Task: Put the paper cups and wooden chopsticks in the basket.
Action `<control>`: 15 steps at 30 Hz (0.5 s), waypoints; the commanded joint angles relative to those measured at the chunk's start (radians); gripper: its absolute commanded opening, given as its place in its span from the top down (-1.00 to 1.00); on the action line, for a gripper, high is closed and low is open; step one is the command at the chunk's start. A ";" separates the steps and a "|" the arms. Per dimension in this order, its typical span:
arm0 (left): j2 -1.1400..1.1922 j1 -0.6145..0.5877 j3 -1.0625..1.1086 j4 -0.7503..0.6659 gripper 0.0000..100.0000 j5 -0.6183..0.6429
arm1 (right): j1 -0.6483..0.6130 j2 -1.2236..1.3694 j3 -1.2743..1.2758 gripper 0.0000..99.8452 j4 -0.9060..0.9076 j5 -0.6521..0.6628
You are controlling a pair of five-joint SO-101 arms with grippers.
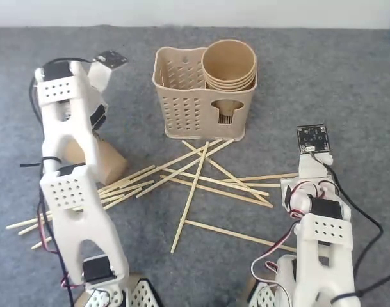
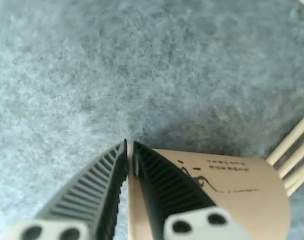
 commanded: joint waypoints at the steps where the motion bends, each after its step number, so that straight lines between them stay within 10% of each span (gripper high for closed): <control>1: -0.114 -0.015 0.030 0.037 0.98 0.052 | 0.008 -0.030 -0.008 0.98 -0.016 0.012; 15: -0.703 0.009 0.504 0.037 0.98 0.110 | 0.008 -0.030 -0.008 0.98 -0.018 0.011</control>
